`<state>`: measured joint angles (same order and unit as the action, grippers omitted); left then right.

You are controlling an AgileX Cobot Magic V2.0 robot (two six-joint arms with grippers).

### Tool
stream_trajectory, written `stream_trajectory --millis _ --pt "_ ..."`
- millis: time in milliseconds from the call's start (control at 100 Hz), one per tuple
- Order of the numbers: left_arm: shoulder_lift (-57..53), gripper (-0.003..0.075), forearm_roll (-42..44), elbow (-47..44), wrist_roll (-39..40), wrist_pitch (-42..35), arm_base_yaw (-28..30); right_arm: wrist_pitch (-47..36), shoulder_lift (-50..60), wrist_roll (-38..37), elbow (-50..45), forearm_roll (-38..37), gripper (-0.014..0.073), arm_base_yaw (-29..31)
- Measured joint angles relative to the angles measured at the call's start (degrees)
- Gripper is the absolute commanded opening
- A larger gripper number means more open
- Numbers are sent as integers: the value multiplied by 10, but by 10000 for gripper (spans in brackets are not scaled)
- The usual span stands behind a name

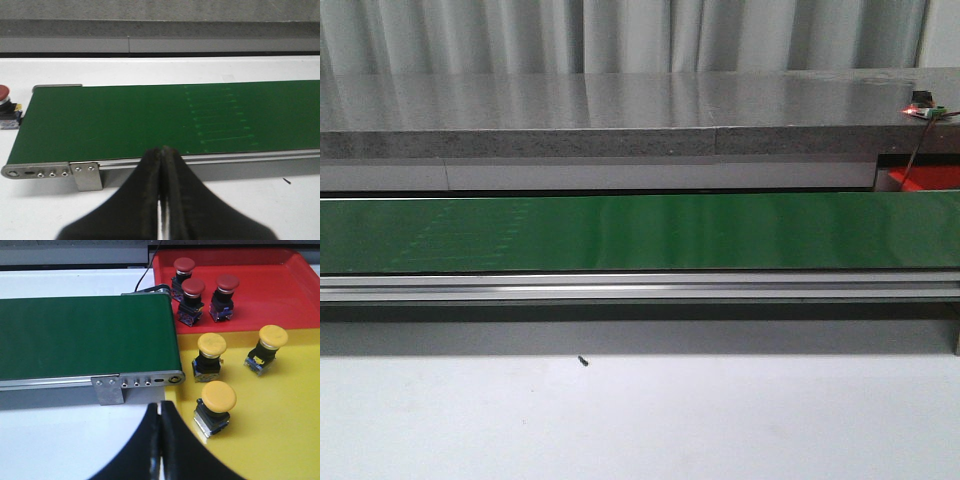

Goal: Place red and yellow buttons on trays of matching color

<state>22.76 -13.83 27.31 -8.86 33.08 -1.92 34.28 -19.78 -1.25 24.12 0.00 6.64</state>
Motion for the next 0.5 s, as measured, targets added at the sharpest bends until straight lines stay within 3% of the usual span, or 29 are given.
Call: stream_trajectory --millis 300,500 --pt "10 -20 36 0 45 -45 97 0 0 0 0 0 -123 0" --pt "77 -20 36 0 47 -57 156 0 0 0 0 0 -123 0"
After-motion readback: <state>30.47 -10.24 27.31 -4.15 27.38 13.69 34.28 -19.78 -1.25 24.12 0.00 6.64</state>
